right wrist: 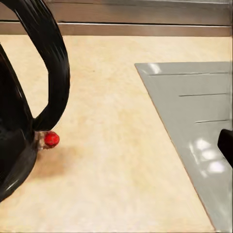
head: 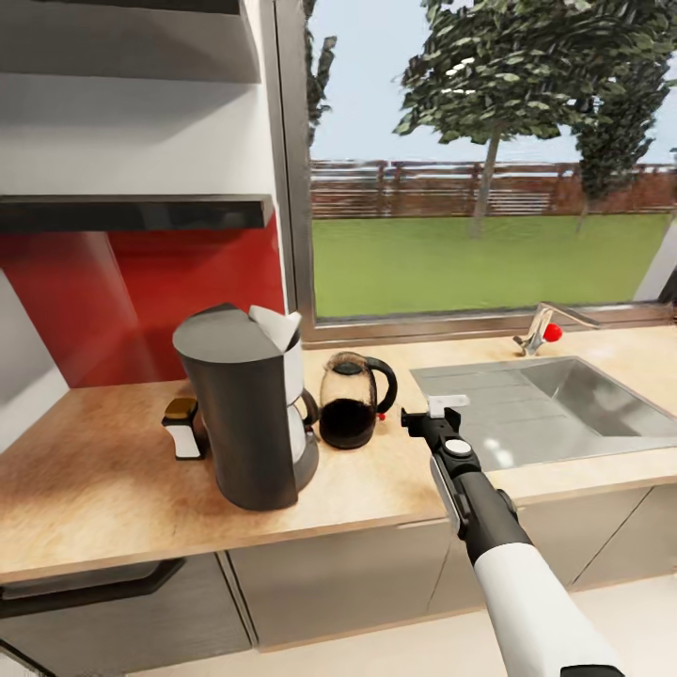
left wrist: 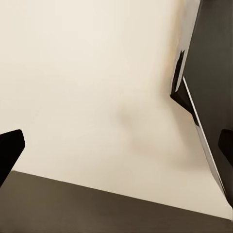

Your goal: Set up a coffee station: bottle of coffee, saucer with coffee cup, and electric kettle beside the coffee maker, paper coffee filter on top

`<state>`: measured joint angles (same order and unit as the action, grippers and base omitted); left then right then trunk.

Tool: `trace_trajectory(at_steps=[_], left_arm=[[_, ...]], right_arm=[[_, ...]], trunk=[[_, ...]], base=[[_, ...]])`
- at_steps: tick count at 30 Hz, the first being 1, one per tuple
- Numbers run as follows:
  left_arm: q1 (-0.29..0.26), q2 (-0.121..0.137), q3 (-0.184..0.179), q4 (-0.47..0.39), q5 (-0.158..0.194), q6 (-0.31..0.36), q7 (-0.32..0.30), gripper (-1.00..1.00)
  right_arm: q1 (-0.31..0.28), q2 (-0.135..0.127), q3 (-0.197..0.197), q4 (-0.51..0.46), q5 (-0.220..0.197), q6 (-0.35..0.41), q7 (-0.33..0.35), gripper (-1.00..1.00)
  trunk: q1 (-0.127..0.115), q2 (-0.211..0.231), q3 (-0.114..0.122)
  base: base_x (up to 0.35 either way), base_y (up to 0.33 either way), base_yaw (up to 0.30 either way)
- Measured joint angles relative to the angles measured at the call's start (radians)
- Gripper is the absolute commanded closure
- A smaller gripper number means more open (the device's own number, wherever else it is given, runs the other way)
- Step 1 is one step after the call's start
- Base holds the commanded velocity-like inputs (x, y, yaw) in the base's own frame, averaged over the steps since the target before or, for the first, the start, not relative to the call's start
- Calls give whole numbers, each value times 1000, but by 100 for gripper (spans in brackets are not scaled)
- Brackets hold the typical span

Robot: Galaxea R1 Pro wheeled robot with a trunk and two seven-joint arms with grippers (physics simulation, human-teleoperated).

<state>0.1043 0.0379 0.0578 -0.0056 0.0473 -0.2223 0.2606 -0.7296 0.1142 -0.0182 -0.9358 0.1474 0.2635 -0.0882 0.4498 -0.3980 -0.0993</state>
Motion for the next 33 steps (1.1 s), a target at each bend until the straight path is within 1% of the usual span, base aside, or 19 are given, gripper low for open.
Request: trace_trajectory(at_steps=[4, 7, 10, 17, 19, 21, 22, 24, 26, 27, 28, 29, 30, 31, 32, 33], left_arm=[[0, 0, -1, 0, 0, -1, 0, -100], [0, 2, -1, -1, 1, -3, 0, -100], [0, 6, -1, -3, 2, -5, 0, -100], [-1, 8, -4, -10, 0, -17, -4, -100], [-2, 10, -6, -12, -5, -20, -5, -100], [-2, 11, -9, -12, -9, -20, -5, -100], [-2, 11, -10, -13, -10, -20, -5, -100], [-2, 5, -7, -12, -7, -19, -7, -100], [-2, -4, -4, -12, -4, -19, -14, -100], [-2, -6, -3, -11, -3, -19, -15, -100], [-2, -6, -3, -11, -2, -19, -15, -100], [-2, -6, -3, -11, -2, -19, -16, -100], [-2, -2, -5, -11, -4, -19, -17, -100], [-2, 1, -7, -12, -5, -19, -18, -100], [-2, 3, -7, -12, -6, -19, -18, -100], [-2, 2, -7, -12, -6, -19, -18, -100]], right_arm=[[0, 0, -1, -1, -1, -7, 0, -100], [0, -1, -1, -1, -1, -74, 2, -100], [0, -1, -2, 0, -1, -118, 3, -100], [0, 1, -2, -1, -2, -132, 3, -100], [0, 1, -4, -1, -1, -149, 1, -100], [0, -4, -13, -4, 1, -165, -1, -100], [0, -8, -51, -5, 3, -170, -2, -100], [0, -10, -153, -7, 4, -172, -2, -100], [0, -12, -313, -11, 5, -170, 1, -100], [0, -12, -359, -11, 6, -170, 2, -100], [1, -12, -390, -12, 7, -169, 3, -100], [1, -12, -412, -12, 8, -169, 2, -100], [1, -21, -442, -13, 9, -169, 1, -100], [1, -37, -482, -14, 10, -167, -1, -100], [1, -53, -539, -15, 9, -166, -1, -100], [1, -66, -607, -21, 9, -164, -1, -100]], trunk=[[0, 0, 0], [0, 0, 0], [0, 0, 0], [0, 0, 2], [0, 0, 3], [0, 0, 5], [0, 0, 5], [0, 0, 6], [0, 0, 8], [0, 0, 8], [0, 0, 9], [0, 0, 9], [0, 0, 9], [0, 0, 10], [0, 0, 10], [0, 0, 10]], base=[[-212, -203, 0], [-197, -186, 0], [-61, -55, -46], [-4, -4, -242], [0, 0, -266], [0, 0, -266], [0, 0, -267], [0, 0, -267], [0, 0, -267], [0, 0, -267], [0, 0, -267], [0, 0, -262], [0, 0, -246], [0, 0, -228], [0, 0, -212], [0, 0, -199]])
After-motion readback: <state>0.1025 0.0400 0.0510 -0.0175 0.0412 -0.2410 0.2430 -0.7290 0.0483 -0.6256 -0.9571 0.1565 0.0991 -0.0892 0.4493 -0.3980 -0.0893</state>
